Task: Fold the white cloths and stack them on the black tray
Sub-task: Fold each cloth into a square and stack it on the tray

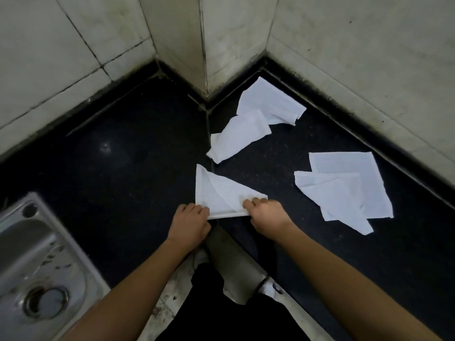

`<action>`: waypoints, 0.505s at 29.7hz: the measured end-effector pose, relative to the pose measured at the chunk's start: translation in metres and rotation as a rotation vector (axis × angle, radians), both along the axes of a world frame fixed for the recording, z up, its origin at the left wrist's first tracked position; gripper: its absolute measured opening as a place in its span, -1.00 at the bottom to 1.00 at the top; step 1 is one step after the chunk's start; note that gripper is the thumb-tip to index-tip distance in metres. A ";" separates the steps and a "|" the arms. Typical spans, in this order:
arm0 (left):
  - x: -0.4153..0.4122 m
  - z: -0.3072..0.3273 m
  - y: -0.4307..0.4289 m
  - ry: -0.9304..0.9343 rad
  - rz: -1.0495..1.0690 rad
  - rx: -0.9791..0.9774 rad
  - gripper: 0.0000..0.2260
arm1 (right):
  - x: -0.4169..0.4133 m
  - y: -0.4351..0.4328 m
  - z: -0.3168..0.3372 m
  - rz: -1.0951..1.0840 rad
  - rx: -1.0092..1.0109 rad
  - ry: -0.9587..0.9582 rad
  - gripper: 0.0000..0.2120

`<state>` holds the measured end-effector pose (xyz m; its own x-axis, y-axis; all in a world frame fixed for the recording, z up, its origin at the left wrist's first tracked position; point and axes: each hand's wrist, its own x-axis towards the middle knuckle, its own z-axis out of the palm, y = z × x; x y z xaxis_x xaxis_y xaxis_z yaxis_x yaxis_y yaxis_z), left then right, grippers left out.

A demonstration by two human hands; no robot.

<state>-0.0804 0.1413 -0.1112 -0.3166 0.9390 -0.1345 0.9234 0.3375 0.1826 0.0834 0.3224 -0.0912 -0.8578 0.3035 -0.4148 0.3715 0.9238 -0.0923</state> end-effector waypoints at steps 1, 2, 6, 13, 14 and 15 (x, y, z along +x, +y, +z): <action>0.002 0.008 -0.001 -0.005 0.022 0.017 -0.80 | 0.001 0.000 0.007 -0.006 -0.005 0.028 -0.64; 0.002 0.013 0.000 -0.019 0.037 0.031 -0.81 | -0.001 0.002 0.013 -0.023 -0.023 0.065 -0.70; -0.003 0.046 -0.005 0.010 0.102 0.123 -0.92 | -0.006 0.006 0.046 -0.022 -0.089 0.230 -0.83; -0.012 0.106 -0.027 0.019 0.233 0.237 -0.79 | -0.019 0.004 0.107 -0.026 -0.285 0.332 -0.89; -0.010 0.112 -0.032 0.034 0.257 0.238 -0.79 | -0.020 0.002 0.111 -0.005 -0.290 0.342 -0.90; -0.011 0.114 -0.036 0.037 0.278 0.236 -0.81 | -0.021 0.002 0.113 0.007 -0.290 0.352 -0.91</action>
